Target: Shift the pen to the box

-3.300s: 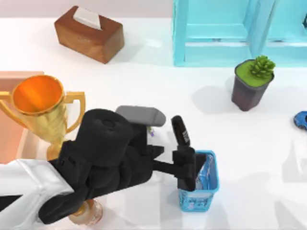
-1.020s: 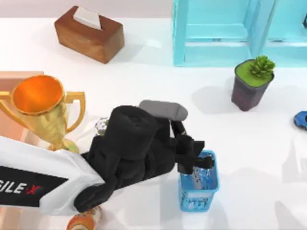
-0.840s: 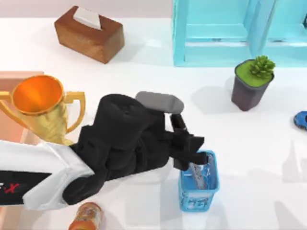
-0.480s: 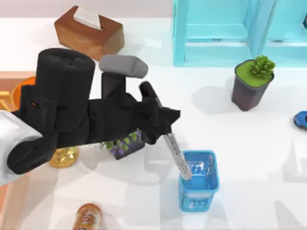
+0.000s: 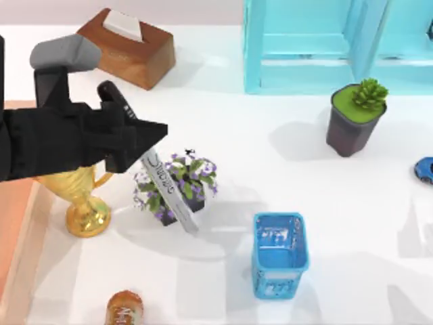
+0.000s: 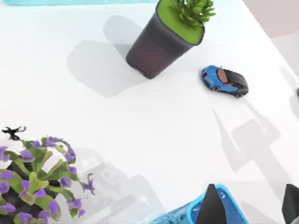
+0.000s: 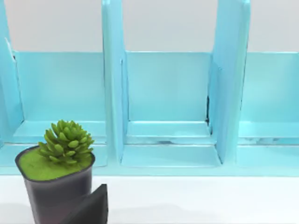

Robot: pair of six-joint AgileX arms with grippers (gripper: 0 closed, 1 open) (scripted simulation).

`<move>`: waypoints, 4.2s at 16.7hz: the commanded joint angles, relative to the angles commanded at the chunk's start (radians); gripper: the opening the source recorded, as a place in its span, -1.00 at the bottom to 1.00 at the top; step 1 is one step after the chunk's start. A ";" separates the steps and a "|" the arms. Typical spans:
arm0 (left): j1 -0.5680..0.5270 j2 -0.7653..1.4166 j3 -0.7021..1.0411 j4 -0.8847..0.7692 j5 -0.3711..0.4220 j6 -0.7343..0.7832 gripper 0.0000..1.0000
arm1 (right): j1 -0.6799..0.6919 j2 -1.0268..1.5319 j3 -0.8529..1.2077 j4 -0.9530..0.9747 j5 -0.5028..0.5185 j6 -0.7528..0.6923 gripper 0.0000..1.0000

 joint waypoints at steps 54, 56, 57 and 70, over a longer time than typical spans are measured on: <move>0.917 0.326 0.159 -0.373 0.420 1.373 -0.70 | 0.000 0.000 0.000 0.000 0.000 0.000 1.00; 0.917 0.326 0.159 -0.373 0.420 1.373 -0.40 | 0.000 0.000 0.000 0.000 0.000 0.000 1.00; 0.917 0.326 0.159 -0.373 0.420 1.373 -0.25 | 0.000 0.000 0.000 0.000 0.000 0.000 1.00; 0.917 0.326 0.159 -0.373 0.420 1.373 1.00 | 0.000 0.000 0.000 0.000 0.000 0.000 1.00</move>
